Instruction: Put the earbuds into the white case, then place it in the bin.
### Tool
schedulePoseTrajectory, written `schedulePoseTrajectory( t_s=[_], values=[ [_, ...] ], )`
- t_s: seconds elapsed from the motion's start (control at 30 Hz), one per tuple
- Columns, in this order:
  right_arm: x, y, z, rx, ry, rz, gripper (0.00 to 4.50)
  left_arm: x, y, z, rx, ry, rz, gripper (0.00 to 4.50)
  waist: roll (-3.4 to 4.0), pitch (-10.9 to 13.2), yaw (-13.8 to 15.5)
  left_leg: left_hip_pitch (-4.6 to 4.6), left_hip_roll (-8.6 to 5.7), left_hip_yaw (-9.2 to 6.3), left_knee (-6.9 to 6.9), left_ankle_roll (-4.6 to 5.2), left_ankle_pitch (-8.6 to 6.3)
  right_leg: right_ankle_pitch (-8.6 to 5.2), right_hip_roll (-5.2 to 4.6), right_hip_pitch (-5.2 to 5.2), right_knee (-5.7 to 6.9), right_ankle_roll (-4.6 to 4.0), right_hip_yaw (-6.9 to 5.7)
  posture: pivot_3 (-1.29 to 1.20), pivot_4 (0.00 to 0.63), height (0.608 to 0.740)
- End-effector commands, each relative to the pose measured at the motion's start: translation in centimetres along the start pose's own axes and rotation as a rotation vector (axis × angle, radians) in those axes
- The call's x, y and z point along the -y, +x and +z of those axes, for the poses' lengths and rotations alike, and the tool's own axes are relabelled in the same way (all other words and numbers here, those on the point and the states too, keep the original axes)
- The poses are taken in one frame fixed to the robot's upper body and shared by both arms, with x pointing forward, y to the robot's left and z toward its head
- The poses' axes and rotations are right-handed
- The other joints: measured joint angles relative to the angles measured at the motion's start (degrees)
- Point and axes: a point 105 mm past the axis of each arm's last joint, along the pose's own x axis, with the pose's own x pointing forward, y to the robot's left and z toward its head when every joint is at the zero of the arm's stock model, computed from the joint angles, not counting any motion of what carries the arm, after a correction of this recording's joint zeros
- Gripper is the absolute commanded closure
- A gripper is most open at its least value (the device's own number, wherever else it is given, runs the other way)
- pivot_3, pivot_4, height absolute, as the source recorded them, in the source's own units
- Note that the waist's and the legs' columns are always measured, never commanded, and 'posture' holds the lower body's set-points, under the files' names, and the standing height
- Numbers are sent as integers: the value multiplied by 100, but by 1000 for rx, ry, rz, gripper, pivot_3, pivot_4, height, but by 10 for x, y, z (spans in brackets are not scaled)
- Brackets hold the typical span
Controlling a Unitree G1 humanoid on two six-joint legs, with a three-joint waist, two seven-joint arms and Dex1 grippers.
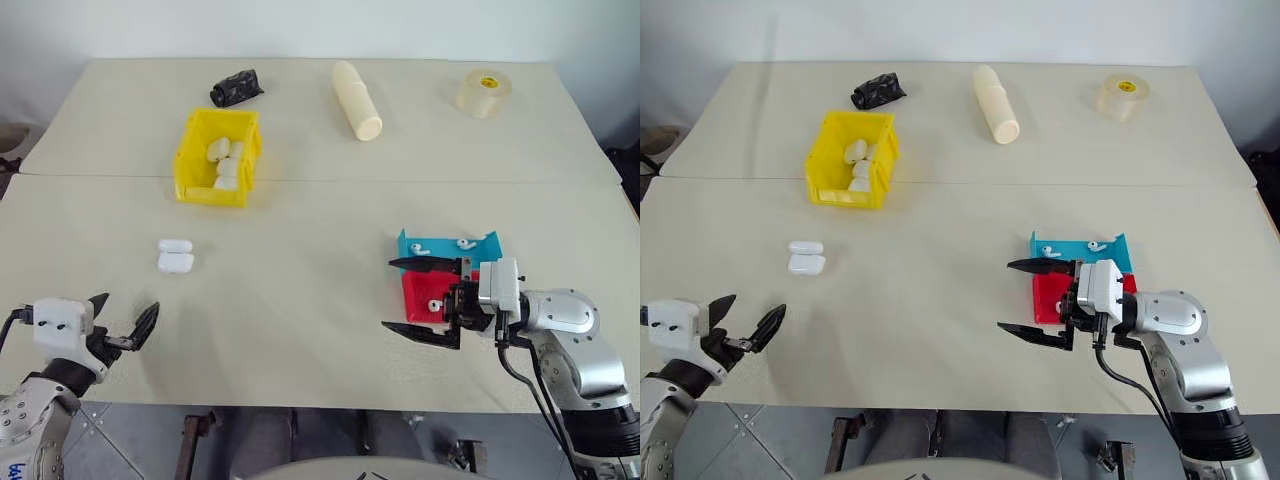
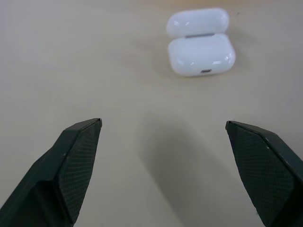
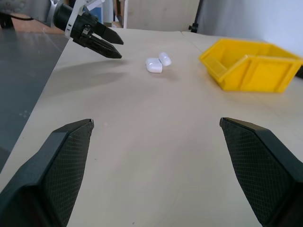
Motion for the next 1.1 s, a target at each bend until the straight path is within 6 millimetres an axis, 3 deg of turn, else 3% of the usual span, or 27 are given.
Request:
schedulePoseTrajectory(
  t_s=[0.03,0.4,0.7,0.8,1.1],
  values=[
    [3,-7,3,-18,-17,0,0,14,7,40,48,46,-37,37,0,0,38,-1,-2,-1,0,0,0,0,-1,0,1,0,0,0,150,740],
    [-1,-6,2,-35,37,30,0,24,31,49,-401,-4,3,37,1,1,-108,-2,1,1,-7,-2,2,-1,13,-12,13,-2,4,0,150,740],
    [-8,-4,3,-30,54,28,0,10,51,70,-420,-34,35,37,-1,2,-121,-2,6,2,-6,-9,2,-1,16,-17,10,-3,8,0,150,740],
    [-10,-3,4,-29,55,28,0,15,60,76,-424,-64,-3,37,-1,2,-114,-1,3,0,-4,-9,2,-1,11,-16,13,-3,8,0,150,740],
    [-12,2,7,-18,51,23,0,17,64,70,-501,-80,8,37,-3,4,-132,-3,-4,0,-6,-9,2,-1,-2,-22,19,-3,7,0,150,740]
  ],
)
